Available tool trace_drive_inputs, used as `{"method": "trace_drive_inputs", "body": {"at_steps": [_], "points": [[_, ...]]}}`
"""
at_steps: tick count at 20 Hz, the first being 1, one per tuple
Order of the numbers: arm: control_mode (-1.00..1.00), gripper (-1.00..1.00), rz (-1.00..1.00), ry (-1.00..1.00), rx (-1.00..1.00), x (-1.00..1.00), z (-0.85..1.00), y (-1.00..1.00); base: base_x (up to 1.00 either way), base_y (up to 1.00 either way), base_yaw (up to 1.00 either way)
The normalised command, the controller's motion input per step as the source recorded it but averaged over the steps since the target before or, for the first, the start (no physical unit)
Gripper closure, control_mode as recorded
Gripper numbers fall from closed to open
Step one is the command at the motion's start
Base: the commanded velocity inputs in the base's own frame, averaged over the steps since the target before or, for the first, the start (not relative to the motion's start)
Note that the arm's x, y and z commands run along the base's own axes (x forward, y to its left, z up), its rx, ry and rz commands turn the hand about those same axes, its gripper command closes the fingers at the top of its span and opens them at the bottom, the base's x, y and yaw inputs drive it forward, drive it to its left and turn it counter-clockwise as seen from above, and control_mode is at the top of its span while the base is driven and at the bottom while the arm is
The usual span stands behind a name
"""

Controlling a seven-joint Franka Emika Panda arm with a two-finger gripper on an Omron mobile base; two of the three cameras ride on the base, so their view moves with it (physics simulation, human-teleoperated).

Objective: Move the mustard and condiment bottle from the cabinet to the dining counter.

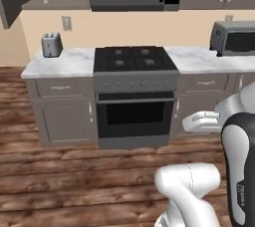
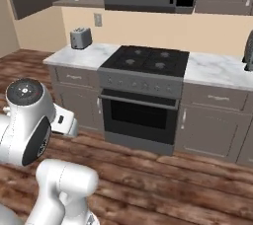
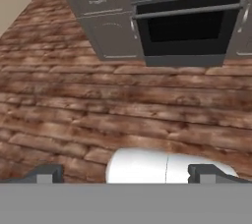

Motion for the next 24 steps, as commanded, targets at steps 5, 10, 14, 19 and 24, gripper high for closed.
{"method": "trace_drive_inputs", "body": {"at_steps": [5, 10, 14, 19, 24], "points": [[1.00, -1.00, 0.00, 0.00, 0.00, 0.00, 0.00, 0.00, 1.00, 0.42, 0.03], [1.00, -1.00, 0.00, 0.00, 0.00, 0.00, 0.00, 0.00, 1.00, 0.41, 0.02], [1.00, -1.00, 0.00, 0.00, 0.00, 0.00, 0.00, 0.00, 1.00, 0.47, 0.00], [1.00, -1.00, 0.00, 0.00, 0.00, 0.00, 0.00, 0.00, 0.98, 0.54, 0.00], [1.00, -1.00, 0.00, 0.00, 0.00, 0.00, 0.00, 0.00, 0.88, 0.56, 0.00]]}}
